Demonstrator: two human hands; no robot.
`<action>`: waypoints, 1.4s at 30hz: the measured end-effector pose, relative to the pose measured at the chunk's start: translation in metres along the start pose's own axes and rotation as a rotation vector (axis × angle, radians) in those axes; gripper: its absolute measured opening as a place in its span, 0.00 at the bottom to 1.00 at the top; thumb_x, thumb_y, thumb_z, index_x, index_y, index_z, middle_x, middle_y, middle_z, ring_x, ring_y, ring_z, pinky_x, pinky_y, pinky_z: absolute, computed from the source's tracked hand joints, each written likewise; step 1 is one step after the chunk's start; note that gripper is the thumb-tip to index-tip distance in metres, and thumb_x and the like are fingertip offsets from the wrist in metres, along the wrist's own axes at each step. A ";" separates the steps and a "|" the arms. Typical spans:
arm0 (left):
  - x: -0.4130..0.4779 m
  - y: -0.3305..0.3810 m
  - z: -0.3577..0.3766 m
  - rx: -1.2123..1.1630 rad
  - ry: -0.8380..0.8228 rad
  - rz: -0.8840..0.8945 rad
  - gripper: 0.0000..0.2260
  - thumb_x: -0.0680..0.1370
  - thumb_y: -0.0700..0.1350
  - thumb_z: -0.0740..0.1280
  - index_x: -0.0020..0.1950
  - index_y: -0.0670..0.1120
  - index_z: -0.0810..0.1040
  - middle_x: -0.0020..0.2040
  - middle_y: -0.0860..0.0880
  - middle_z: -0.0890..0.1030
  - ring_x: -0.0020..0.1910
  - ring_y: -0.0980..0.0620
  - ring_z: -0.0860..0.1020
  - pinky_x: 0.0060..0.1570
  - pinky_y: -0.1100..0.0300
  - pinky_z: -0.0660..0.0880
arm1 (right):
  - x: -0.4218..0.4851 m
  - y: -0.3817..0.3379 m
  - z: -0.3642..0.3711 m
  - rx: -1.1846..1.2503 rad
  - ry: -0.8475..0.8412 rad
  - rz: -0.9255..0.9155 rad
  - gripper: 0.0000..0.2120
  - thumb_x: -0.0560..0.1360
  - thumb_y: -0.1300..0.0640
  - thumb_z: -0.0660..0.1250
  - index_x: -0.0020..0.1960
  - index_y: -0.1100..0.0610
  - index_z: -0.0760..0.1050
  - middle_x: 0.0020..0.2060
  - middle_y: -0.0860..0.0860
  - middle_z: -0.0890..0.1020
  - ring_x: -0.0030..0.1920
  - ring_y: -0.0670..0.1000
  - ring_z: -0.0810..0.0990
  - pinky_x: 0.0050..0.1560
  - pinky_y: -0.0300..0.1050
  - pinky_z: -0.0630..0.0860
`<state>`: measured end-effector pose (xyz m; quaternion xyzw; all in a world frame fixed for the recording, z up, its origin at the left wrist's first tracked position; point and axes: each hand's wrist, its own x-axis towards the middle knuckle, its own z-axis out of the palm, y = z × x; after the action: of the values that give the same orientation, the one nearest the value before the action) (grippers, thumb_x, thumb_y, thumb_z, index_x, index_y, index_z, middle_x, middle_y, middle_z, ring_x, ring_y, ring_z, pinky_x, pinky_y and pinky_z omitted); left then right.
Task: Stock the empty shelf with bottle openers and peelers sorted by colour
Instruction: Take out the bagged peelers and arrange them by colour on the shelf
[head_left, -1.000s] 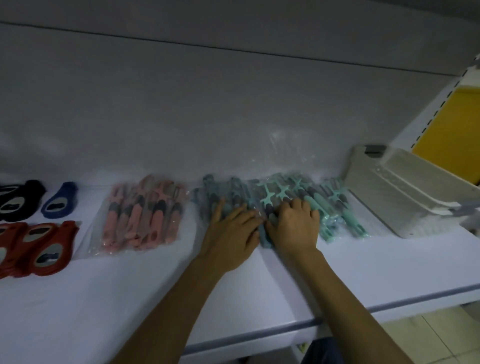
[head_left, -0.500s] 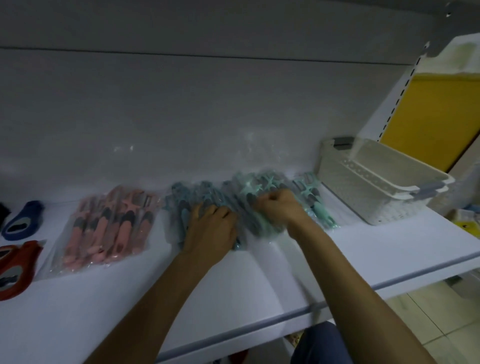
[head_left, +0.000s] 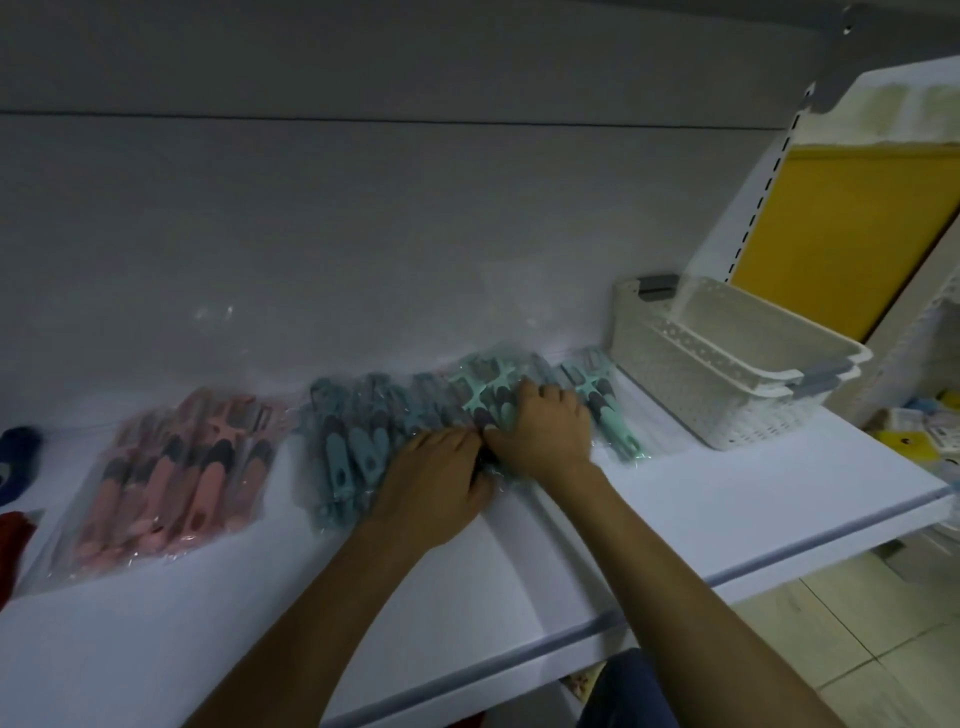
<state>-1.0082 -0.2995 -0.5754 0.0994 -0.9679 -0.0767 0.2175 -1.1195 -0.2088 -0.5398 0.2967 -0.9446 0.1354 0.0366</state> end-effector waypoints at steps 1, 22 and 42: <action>-0.001 0.001 -0.002 0.004 0.006 -0.027 0.09 0.76 0.49 0.61 0.53 0.48 0.75 0.51 0.50 0.79 0.49 0.51 0.76 0.51 0.61 0.68 | -0.003 -0.003 0.002 0.002 0.051 -0.032 0.32 0.73 0.40 0.62 0.69 0.59 0.64 0.65 0.59 0.72 0.65 0.59 0.68 0.63 0.50 0.64; -0.013 0.005 -0.005 0.009 0.053 -0.167 0.19 0.75 0.48 0.63 0.66 0.46 0.70 0.50 0.48 0.80 0.47 0.49 0.78 0.44 0.62 0.71 | 0.013 -0.014 -0.009 0.453 -0.263 0.111 0.15 0.71 0.54 0.72 0.52 0.61 0.72 0.42 0.54 0.79 0.39 0.50 0.75 0.38 0.41 0.73; -0.020 -0.007 -0.005 -0.061 0.077 -0.119 0.10 0.77 0.43 0.61 0.54 0.42 0.78 0.53 0.46 0.76 0.48 0.49 0.74 0.45 0.62 0.68 | 0.013 -0.008 0.000 0.694 -0.209 0.204 0.11 0.67 0.56 0.75 0.37 0.59 0.74 0.38 0.55 0.80 0.40 0.53 0.79 0.44 0.47 0.79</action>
<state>-0.9868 -0.3023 -0.5807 0.1531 -0.9484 -0.1151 0.2527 -1.1252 -0.2222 -0.5357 0.2083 -0.8659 0.4194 -0.1762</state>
